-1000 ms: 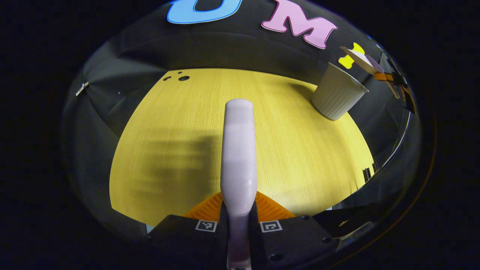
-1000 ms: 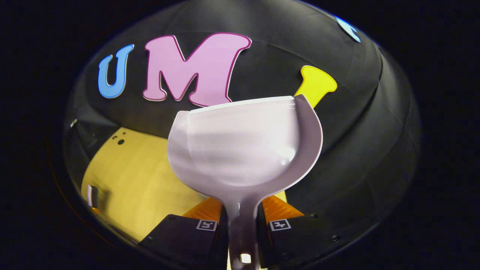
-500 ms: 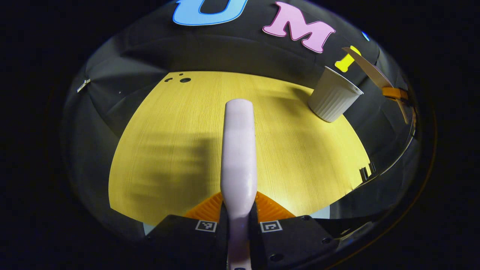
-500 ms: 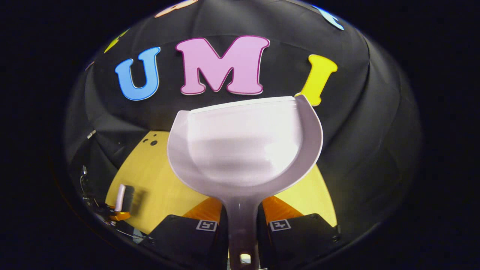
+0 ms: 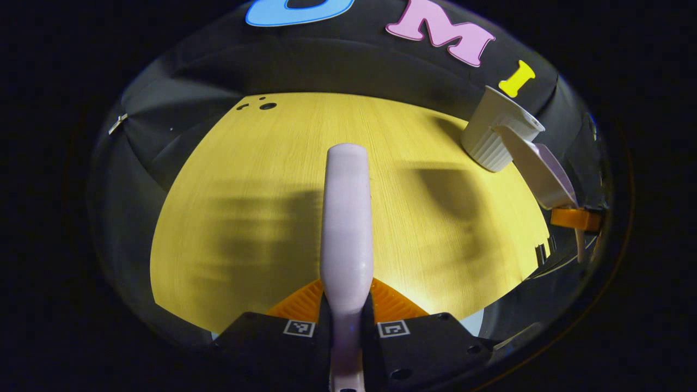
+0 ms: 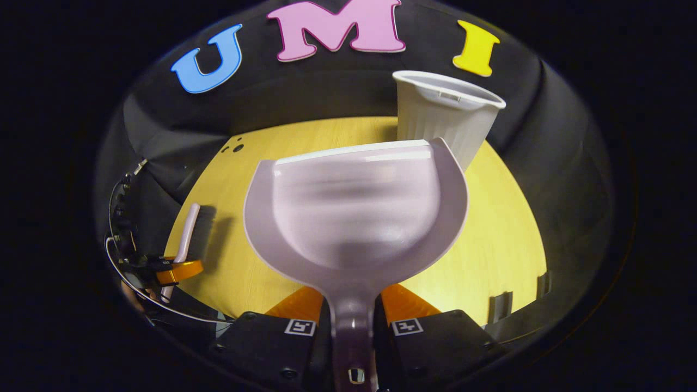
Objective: Pick up the small broom and dustpan from the desktop, sweep the trash into the dustpan with the broom, and then empty the trash into the garbage bin.
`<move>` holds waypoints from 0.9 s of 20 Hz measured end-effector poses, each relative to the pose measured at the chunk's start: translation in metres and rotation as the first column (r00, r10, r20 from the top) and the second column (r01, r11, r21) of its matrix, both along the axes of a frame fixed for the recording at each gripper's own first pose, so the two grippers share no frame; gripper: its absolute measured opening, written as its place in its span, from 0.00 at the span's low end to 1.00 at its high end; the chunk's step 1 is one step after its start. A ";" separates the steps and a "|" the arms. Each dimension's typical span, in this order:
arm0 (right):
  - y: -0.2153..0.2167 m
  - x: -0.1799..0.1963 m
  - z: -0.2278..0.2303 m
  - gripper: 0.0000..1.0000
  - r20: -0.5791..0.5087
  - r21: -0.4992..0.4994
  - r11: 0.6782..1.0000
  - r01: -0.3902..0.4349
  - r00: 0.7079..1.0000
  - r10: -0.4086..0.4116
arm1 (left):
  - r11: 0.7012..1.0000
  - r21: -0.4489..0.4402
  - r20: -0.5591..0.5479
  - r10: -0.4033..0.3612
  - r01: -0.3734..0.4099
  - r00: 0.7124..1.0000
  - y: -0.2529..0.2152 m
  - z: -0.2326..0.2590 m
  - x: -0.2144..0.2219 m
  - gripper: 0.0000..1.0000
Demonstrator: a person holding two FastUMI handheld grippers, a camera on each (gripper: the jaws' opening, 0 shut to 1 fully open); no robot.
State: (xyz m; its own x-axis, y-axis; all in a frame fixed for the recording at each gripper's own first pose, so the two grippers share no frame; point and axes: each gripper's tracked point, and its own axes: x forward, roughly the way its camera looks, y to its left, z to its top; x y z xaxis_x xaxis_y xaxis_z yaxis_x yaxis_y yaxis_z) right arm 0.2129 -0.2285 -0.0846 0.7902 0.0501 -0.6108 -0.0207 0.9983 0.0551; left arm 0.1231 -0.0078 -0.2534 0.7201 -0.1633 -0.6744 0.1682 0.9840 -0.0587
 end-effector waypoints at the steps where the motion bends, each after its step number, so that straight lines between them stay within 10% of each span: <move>1: 0.001 0.004 -0.013 0.36 -0.017 -0.002 1.000 -0.001 1.000 0.001 | 1.000 0.028 0.004 0.000 -0.001 1.000 -0.002 -0.002 0.007 0.28; 18: 0.008 0.028 -0.111 0.47 -0.244 0.024 0.987 -0.158 0.957 0.159 | 0.969 0.230 -0.121 0.116 -0.086 0.986 -0.039 -0.036 0.052 0.34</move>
State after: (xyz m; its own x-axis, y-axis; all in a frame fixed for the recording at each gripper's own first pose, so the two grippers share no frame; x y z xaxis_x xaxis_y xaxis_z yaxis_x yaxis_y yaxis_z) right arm 0.2409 -0.2208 -0.1954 0.5988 0.1655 -0.7836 -0.1641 0.9830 0.0822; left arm 0.1746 -0.0464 -0.2890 0.6270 0.0714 -0.7757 0.0724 0.9862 0.1492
